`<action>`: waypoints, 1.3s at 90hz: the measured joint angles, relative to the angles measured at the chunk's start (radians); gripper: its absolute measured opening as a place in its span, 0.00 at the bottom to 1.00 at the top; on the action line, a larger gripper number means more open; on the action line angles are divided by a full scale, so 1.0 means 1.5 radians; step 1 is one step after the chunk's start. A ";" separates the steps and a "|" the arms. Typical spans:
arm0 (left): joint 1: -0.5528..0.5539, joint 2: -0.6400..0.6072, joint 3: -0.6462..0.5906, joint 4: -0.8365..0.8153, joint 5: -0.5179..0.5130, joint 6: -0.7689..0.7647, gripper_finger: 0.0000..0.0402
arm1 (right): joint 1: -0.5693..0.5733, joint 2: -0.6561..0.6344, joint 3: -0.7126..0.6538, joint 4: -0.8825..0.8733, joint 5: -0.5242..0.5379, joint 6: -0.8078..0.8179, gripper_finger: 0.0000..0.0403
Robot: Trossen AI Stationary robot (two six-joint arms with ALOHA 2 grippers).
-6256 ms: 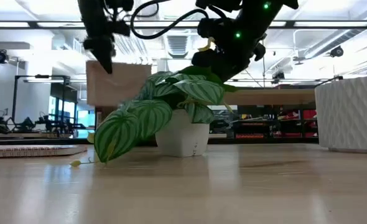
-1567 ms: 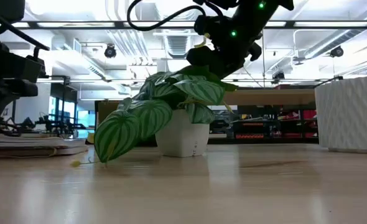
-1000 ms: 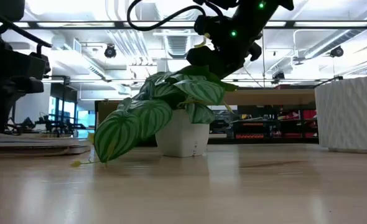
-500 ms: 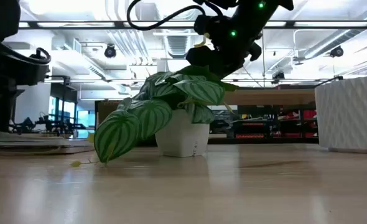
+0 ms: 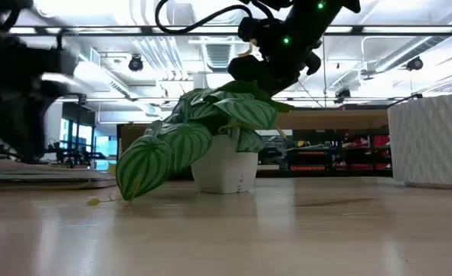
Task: Stock shelves
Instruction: Remove the green notebook from the black mesh bookshelf
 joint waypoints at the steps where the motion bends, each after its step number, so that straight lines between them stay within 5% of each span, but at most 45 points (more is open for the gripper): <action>1: 0.000 0.000 0.004 0.000 -0.013 0.003 0.25 | 0.000 0.000 0.000 0.000 0.000 0.000 0.06; 18: 0.009 -0.010 0.083 0.003 -0.246 0.084 0.25 | 0.000 0.000 0.000 0.002 0.000 0.001 0.07; 36: 0.088 -0.068 0.120 0.023 -0.269 0.189 0.28 | 0.000 0.000 0.000 0.003 0.000 0.001 0.06; 71: 0.371 -0.164 0.076 0.245 -0.082 0.460 0.34 | 0.000 0.000 0.000 0.012 0.000 -0.010 0.07; 99: 0.608 -0.099 0.059 0.387 0.121 0.581 0.43 | 0.000 0.000 0.000 0.013 0.000 -0.016 0.07; 117: 0.689 -0.036 0.059 0.412 0.138 0.656 0.50 | 0.000 0.000 0.000 0.013 0.000 -0.015 0.07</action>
